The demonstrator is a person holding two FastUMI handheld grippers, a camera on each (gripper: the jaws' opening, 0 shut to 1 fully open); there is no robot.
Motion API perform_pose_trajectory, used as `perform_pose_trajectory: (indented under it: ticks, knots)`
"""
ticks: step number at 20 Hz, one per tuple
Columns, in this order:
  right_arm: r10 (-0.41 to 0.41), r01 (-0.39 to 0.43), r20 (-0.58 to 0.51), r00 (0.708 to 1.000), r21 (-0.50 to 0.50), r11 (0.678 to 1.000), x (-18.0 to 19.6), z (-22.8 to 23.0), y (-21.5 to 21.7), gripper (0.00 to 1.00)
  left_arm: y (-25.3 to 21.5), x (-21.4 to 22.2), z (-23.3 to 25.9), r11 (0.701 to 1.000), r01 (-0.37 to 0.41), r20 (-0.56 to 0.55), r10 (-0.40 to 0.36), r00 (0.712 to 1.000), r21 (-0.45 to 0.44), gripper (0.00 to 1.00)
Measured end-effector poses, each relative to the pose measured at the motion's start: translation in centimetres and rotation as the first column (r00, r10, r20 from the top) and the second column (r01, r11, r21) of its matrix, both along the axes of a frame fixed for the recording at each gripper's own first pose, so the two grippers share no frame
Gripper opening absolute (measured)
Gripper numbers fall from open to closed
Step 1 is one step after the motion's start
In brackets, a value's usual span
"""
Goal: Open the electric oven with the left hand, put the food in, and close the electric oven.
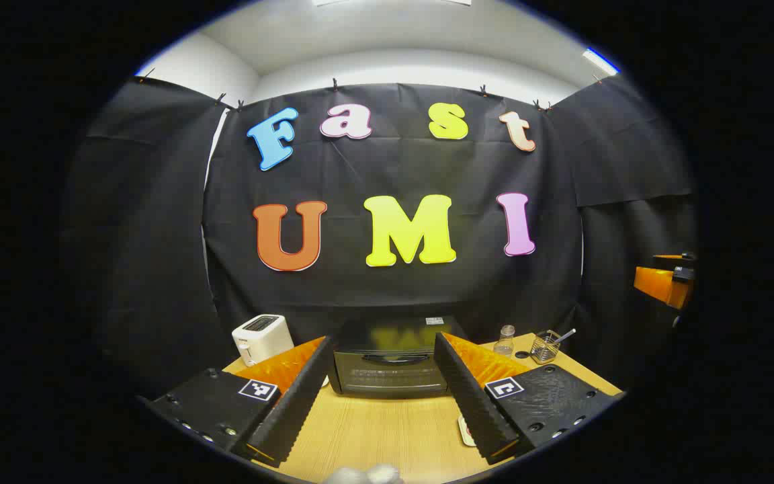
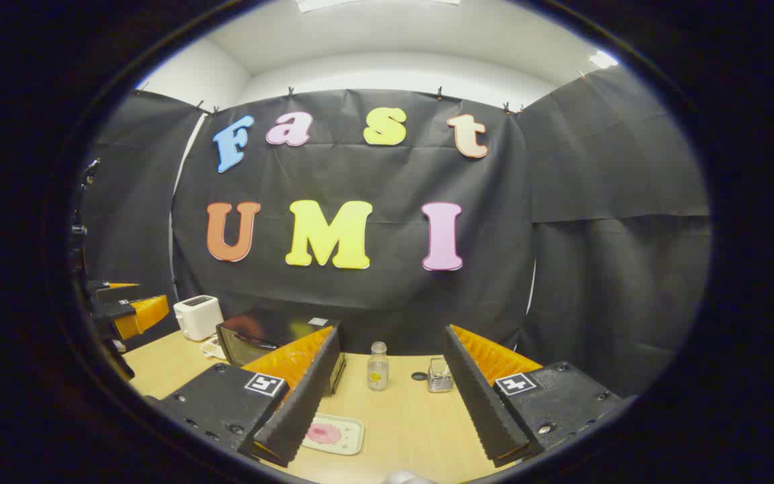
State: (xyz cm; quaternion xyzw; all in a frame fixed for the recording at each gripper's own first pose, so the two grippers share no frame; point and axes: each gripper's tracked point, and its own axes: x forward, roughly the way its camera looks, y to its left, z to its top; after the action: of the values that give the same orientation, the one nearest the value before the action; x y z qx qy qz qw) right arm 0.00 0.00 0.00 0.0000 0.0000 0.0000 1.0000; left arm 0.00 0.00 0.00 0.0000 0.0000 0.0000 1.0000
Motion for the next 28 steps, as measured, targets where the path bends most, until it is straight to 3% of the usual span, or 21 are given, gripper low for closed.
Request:
perform_pose_trajectory:
  ticks: [14, 20, 28]
  knots:
    - [-0.008, 0.008, -0.024, 1.0, 0.009, 1.0, -0.8, -0.6, 0.6, 0.96, 0.9, 1.3, -0.3, 1.0, 0.007, 0.011, -0.007, 1.0, 0.017, 0.96]
    - [-0.035, 0.035, -0.056, 0.998, 0.007, 0.999, -1.2, -1.0, 0.5, 0.96, -0.5, 5.7, -1.5, 0.999, 0.05, 0.016, -0.05, 0.999, -0.004, 0.96]
    - [-0.11, 0.108, -0.101, 0.989, -0.03, 0.994, -2.1, -1.6, -0.8, 0.96, -2.2, 14.7, -5.8, 0.996, 0.084, -0.033, -0.084, 0.996, -0.023, 0.96]
